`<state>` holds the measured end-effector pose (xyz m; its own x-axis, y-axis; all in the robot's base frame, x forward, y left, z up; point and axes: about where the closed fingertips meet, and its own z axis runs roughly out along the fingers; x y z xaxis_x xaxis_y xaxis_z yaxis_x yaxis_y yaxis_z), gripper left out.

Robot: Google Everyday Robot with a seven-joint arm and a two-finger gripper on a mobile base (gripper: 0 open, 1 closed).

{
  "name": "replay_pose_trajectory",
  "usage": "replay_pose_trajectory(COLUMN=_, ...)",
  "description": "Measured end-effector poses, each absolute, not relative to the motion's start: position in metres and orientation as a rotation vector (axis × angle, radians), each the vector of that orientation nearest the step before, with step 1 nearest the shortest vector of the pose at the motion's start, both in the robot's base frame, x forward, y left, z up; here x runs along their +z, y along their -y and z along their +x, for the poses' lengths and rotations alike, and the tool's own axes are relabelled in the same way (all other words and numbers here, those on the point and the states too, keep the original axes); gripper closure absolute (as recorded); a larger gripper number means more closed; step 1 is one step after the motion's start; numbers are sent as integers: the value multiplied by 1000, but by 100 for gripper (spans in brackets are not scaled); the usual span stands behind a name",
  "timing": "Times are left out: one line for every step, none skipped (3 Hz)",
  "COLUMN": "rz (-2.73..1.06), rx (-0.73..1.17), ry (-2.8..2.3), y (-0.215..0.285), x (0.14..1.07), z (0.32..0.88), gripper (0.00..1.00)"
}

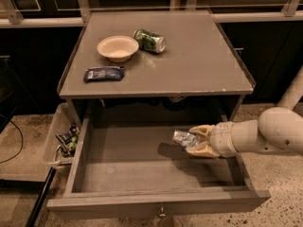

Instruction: Place redbull can into top drawer

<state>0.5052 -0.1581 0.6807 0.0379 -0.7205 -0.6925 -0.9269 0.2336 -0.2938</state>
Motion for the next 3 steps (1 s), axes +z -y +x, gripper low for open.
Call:
replay_pose_trajectory(rz=-1548, rx=331, ry=-1731, y=149, x=651, z=512, gripper=100)
replay_pose_trajectory(rz=-1563, rx=351, ry=-1723, y=135, x=624, z=513, gripper=100)
replay_pose_trajectory(rz=-1561, rx=352, ry=-1723, y=135, x=623, z=513, gripper=81)
